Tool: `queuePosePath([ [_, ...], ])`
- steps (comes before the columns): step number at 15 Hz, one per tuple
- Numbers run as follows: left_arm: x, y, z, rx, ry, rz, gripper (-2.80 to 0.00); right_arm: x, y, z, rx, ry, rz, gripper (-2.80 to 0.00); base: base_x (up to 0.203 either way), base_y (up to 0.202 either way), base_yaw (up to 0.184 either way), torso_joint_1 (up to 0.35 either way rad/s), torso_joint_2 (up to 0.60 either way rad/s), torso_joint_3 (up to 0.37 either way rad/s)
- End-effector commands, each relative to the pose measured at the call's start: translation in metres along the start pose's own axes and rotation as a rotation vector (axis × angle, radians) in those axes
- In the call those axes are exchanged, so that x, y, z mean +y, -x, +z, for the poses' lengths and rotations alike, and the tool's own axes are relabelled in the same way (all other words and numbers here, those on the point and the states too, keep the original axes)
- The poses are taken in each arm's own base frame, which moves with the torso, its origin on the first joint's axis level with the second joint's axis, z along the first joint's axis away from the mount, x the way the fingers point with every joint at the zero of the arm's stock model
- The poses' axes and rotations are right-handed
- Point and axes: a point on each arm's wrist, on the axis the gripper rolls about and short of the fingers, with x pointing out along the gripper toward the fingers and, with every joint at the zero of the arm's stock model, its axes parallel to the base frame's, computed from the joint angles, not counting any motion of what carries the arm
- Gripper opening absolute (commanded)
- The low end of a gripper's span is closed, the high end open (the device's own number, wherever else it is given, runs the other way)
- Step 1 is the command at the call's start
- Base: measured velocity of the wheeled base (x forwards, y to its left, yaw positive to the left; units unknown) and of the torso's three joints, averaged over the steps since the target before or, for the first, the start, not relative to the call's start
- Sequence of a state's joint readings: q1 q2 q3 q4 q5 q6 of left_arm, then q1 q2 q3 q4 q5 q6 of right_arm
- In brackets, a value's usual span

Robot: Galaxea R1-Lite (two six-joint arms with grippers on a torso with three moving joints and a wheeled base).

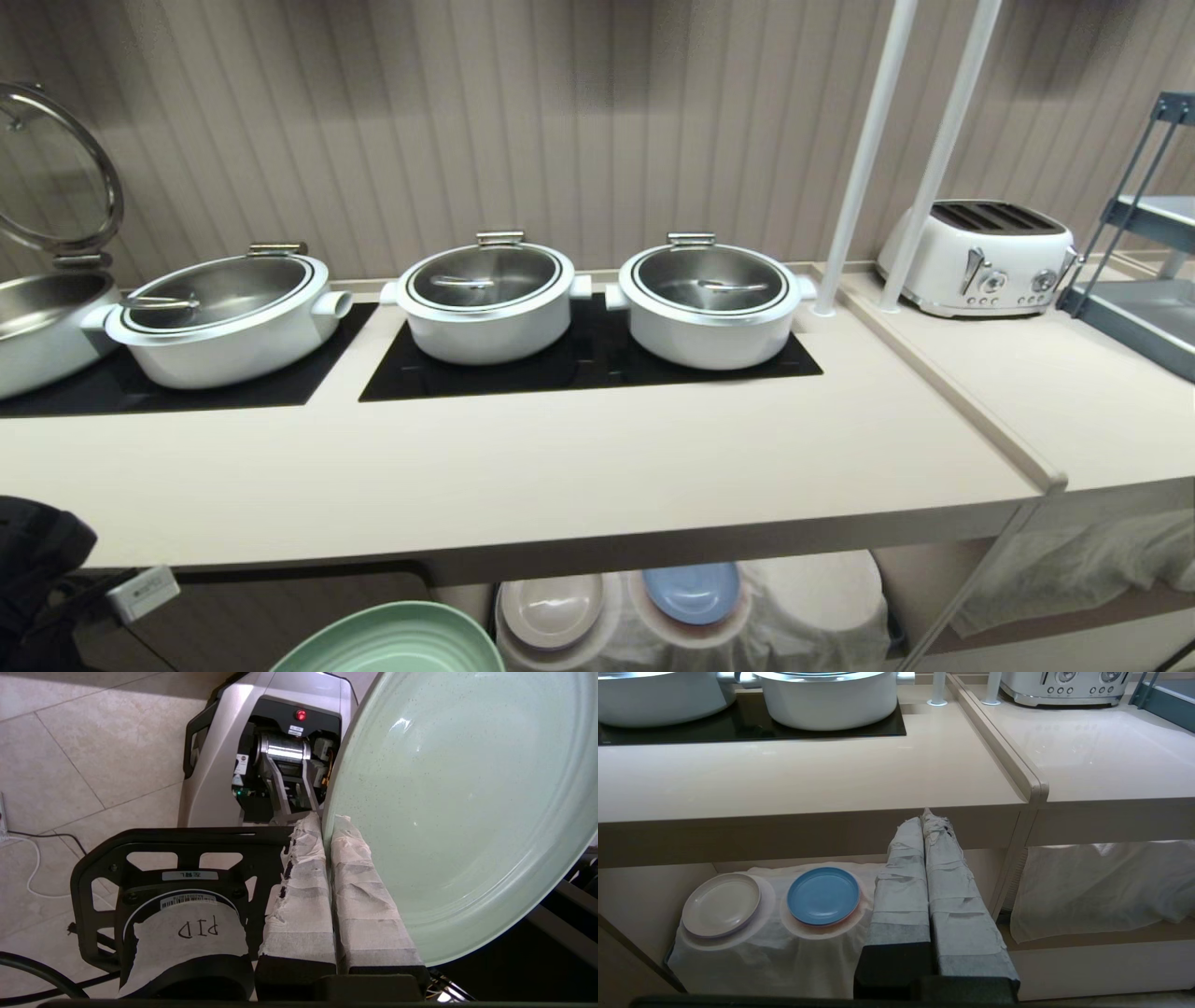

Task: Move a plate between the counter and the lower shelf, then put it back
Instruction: Put the plate in the cupboard

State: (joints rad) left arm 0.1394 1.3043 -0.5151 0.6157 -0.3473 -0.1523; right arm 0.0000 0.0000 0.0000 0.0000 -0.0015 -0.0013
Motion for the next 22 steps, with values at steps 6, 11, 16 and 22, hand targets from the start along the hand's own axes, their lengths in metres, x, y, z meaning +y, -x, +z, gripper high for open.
queuePosePath([
  [6, 0.001, -0.001, -0.01, 0.009, 0.0, -0.004, -2.8, 0.0, 0.0, 0.0, 0.0, 0.0, 0.0, -2.8, 0.0, 0.0, 0.0, 0.0, 0.0, 0.0],
  [11, 0.001, 0.001, -0.013, -0.008, -0.005, -0.006, -2.8, 0.0, 0.0, 0.0, 0.0, 0.0, 0.0, -2.8, 0.0, 0.0, 0.0, 0.0, 0.0, 0.0],
  [16, 0.003, 0.001, -0.021, -0.016, -0.006, -0.007, -2.8, 0.0, 0.0, 0.0, 0.0, 0.0, 0.001, -2.8, 0.0, -0.012, -0.001, 0.001, 0.0, 0.0],
  [22, 0.003, 0.002, -0.027, -0.028, -0.011, -0.009, -2.8, 0.0, 0.0, 0.0, 0.0, 0.0, 0.0, -2.8, 0.0, -0.184, -0.001, 0.003, 0.0, 0.003],
])
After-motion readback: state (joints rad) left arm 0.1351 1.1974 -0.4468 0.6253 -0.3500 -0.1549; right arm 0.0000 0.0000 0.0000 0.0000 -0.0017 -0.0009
